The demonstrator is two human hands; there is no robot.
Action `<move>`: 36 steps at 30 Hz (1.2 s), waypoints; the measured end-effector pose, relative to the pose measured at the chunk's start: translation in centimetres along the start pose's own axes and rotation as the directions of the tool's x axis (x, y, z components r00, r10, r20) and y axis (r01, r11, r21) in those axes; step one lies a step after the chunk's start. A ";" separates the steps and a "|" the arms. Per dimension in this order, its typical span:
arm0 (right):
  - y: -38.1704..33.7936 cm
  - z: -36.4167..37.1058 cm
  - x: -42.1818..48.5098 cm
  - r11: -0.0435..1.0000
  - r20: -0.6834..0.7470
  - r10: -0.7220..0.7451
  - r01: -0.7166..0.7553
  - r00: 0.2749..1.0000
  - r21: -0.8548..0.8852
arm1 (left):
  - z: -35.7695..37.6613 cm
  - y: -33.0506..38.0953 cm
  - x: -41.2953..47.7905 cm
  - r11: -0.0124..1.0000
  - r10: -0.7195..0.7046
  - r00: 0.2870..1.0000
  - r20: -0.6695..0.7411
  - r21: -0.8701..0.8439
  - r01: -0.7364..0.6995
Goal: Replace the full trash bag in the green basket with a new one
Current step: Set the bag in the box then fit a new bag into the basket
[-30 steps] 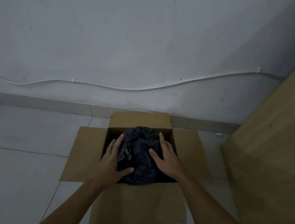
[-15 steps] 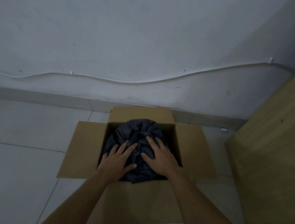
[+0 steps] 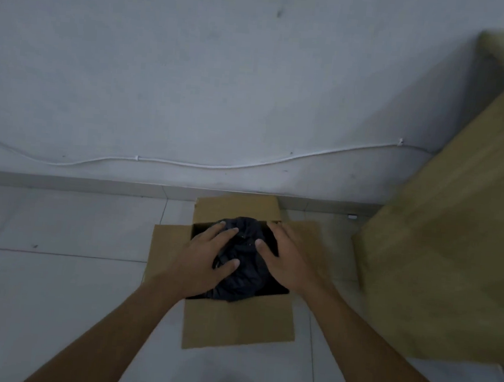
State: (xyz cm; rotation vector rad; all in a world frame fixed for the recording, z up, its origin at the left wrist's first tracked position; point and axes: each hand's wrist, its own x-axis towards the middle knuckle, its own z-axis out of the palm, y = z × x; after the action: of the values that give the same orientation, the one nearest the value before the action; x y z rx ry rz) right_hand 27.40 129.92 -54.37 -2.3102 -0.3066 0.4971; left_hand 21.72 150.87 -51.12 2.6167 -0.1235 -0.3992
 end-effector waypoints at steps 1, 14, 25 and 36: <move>-2.1 -1.9 -1.3 1.000 -0.006 -0.004 0.004 1.000 0.022 | -2.0 1.8 -1.1 1.000 0.002 1.000 0.007 -0.018 -0.002; -28.1 -26.3 -23.3 0.986 -0.202 -0.148 0.160 0.968 0.044 | -28.6 26.2 -19.4 0.990 0.093 0.973 -0.212 -0.086 -0.113; -33.5 -35.0 -43.0 0.983 -0.568 -0.055 0.145 0.822 0.114 | -34.6 39.2 -30.2 0.912 0.401 0.903 -0.152 -0.021 -0.409; -26.7 -41.1 -62.8 0.995 -0.778 0.104 -0.067 0.620 0.079 | -28.1 57.1 -35.6 0.659 0.752 0.659 -0.016 0.055 -0.750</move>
State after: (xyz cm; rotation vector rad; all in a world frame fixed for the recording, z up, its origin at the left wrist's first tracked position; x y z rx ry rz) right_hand -12.81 100.53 7.74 -2.2625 0.2533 -0.4966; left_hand -4.58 119.08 9.05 2.3318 -1.1765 -0.0371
